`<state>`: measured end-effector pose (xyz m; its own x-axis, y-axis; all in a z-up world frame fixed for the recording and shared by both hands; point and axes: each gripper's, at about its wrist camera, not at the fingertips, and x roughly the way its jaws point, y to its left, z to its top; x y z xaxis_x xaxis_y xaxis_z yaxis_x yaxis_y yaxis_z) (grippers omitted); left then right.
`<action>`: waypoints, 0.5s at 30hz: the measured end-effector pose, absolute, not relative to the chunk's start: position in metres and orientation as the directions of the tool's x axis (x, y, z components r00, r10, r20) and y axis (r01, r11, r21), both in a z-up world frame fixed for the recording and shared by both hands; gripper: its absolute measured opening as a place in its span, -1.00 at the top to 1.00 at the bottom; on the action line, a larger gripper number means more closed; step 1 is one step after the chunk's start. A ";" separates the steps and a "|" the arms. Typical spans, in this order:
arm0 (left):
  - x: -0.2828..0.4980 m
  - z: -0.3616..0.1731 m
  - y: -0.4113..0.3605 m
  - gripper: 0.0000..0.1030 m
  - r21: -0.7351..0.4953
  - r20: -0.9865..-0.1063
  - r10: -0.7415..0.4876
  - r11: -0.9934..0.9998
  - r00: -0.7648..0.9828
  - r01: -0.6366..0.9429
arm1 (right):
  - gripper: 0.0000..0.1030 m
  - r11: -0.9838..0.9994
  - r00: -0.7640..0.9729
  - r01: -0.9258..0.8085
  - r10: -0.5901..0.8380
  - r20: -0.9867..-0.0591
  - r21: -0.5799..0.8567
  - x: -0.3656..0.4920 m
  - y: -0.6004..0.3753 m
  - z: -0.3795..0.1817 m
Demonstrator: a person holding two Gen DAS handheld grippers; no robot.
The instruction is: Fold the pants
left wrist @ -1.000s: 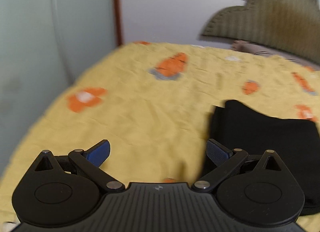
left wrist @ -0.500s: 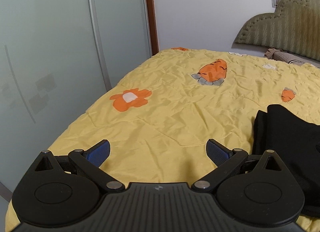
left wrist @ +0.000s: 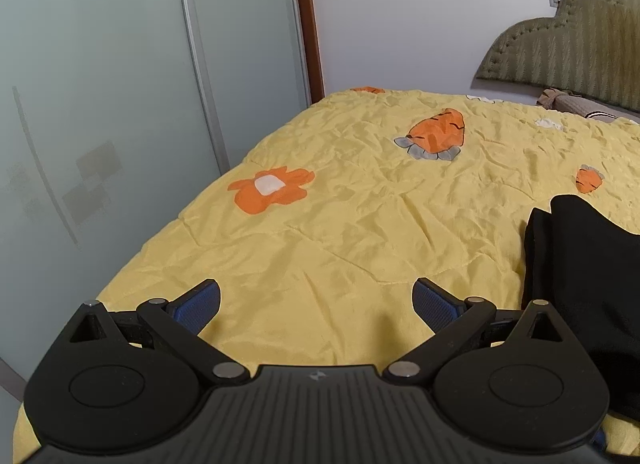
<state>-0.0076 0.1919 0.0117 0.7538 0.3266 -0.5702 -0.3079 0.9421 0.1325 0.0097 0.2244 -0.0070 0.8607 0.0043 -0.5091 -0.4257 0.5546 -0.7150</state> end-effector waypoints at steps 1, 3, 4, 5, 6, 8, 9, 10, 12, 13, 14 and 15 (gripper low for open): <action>-0.008 0.011 0.192 -1.00 0.134 -0.572 0.326 0.943 0.753 -0.306 | -0.49 0.542 0.869 -0.420 0.008 -0.495 -0.728 0.008 0.225 -0.009; -0.010 0.011 0.192 -1.00 0.129 -0.568 0.314 0.947 0.760 -0.295 | 0.13 0.524 0.875 -0.417 0.009 -0.485 -0.743 0.006 0.225 -0.011; -0.010 0.012 0.191 -1.00 0.121 -0.568 0.301 0.951 0.766 -0.285 | 0.50 0.523 0.868 -0.428 0.010 -0.496 -0.738 0.006 0.225 -0.012; -0.011 0.013 0.191 -1.00 0.108 -0.571 0.284 0.956 0.770 -0.273 | 0.55 0.529 0.859 -0.442 0.018 -0.512 -0.724 0.006 0.225 -0.011; -0.011 0.014 0.191 -1.00 0.094 -0.575 0.264 0.962 0.775 -0.258 | 0.53 0.537 0.853 -0.452 0.026 -0.522 -0.712 0.005 0.224 -0.011; -0.012 0.016 0.192 -1.00 0.036 -0.587 0.187 0.978 0.788 -0.206 | 0.55 0.545 0.845 -0.463 0.033 -0.533 -0.699 0.006 0.224 -0.010; -0.012 0.018 0.193 -1.00 -0.009 -0.598 0.133 0.985 0.790 -0.172 | 0.56 0.565 0.842 -0.463 0.042 -0.537 -0.682 0.008 0.222 -0.008; -0.011 0.019 0.193 -1.00 -0.058 -0.609 0.077 0.988 0.789 -0.141 | 0.57 0.604 0.831 -0.469 0.055 -0.553 -0.644 0.011 0.218 -0.003; -0.007 0.020 0.197 -1.00 -0.186 -0.634 -0.061 0.980 0.771 -0.076 | 0.57 0.691 0.803 -0.476 0.089 -0.589 -0.544 0.019 0.208 0.007; -0.004 0.019 0.199 -1.00 -0.260 -0.643 -0.133 0.964 0.754 -0.051 | 0.57 0.737 0.789 -0.473 0.110 -0.604 -0.483 0.024 0.201 0.013; -0.002 0.018 0.202 -1.00 -0.338 -0.642 -0.207 0.941 0.739 -0.030 | 0.57 0.779 0.773 -0.468 0.134 -0.620 -0.416 0.029 0.194 0.018; 0.001 0.017 0.206 -1.00 -0.410 -0.635 -0.274 0.912 0.722 -0.014 | 0.57 0.811 0.761 -0.462 0.154 -0.631 -0.359 0.032 0.186 0.023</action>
<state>0.0011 0.2057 0.0167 0.7219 -0.2743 -0.6353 -0.0142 0.9120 -0.4100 0.0325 0.1864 0.0230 0.7606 0.1545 -0.6306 -0.4623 0.8108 -0.3590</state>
